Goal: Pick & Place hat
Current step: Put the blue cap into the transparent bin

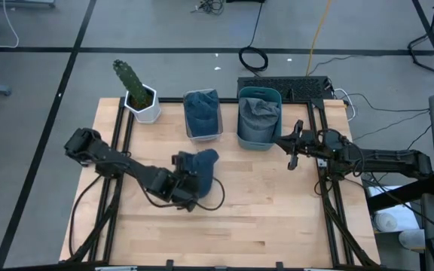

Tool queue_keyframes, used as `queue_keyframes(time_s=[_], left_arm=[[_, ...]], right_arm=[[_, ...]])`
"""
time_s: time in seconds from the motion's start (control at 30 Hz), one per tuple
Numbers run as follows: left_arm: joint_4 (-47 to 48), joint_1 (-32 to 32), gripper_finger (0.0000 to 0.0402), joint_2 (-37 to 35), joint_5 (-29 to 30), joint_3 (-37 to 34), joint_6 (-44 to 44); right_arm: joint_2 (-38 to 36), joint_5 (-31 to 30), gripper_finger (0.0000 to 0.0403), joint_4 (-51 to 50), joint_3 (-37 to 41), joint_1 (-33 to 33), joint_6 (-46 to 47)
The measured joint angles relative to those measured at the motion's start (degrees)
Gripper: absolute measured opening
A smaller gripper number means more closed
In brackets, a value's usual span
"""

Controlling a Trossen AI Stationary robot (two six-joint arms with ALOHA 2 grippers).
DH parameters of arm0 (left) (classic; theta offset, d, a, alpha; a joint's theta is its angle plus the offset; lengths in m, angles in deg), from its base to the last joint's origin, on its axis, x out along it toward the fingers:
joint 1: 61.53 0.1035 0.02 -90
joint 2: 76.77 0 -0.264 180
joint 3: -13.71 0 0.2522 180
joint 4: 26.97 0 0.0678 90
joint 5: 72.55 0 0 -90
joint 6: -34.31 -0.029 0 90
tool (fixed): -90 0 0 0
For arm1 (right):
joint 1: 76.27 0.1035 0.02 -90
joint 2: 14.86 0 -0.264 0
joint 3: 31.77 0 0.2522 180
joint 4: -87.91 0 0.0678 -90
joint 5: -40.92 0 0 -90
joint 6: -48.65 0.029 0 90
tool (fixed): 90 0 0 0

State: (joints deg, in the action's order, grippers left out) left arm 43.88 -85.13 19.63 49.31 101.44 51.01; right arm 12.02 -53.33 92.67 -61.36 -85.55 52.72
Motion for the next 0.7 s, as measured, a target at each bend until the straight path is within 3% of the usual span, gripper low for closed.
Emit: queue_keyframes(time_s=[0.23,0.7], left_arm=[[11.5,3.4,0.0008,0.0,2.4,6.3,-1.3],[18.2,11.4,0.0010,0.0,7.2,12.5,-9.8]], right_arm=[[0.0,0.0,0.0000,0.0,0.0,0.0,-0.1],[0.0,0.0,0.0000,0.0,0.0,0.0,-0.4]])
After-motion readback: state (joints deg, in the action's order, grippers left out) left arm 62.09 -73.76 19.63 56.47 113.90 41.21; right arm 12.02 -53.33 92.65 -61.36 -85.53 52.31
